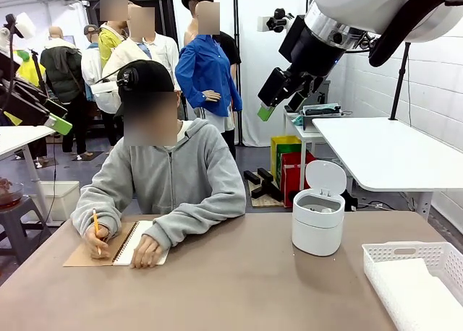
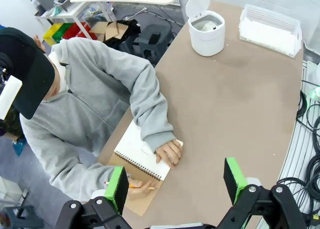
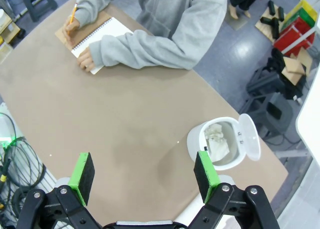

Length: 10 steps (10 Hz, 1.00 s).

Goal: Sort the paper based on its condition.
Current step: If a person hands you a paper, place it in the Organizing basket , and if it's crumpled, put it in the Trash can.

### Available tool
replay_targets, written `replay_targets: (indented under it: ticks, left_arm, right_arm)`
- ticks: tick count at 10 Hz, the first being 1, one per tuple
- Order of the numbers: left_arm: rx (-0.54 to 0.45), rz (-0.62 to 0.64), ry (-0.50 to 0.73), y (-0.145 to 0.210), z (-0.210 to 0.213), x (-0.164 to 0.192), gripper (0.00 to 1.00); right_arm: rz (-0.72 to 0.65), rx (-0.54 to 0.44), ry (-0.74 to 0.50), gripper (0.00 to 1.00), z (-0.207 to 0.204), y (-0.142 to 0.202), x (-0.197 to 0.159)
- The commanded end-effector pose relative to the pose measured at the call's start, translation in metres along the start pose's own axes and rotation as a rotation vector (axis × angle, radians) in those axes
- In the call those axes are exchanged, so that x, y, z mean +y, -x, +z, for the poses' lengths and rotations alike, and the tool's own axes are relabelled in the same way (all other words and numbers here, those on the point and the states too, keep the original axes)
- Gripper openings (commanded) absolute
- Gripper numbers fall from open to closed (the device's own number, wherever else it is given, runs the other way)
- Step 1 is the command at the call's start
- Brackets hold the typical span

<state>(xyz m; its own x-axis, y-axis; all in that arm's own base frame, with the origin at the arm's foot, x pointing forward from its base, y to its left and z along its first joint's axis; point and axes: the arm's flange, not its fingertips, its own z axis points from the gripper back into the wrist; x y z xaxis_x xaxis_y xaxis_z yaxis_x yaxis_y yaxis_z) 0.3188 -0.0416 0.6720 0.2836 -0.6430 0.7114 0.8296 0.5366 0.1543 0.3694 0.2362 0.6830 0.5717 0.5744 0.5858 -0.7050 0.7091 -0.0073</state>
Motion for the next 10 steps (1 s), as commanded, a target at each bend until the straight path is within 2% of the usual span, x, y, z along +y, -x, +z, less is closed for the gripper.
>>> replay_targets:
  ticks: [1,10]
  left_arm:
    - [0.005,0.003,0.004,0.0001,-0.0025,-0.0016,1.0]
    - [0.005,0.003,0.004,0.0001,-0.0025,-0.0016,1.0]
  right_arm:
    - [-0.006,0.002,0.007,1.0,0.0,-0.0006,0.0001]
    - [-0.006,0.002,0.007,1.0,0.0,-0.0006,0.0001]
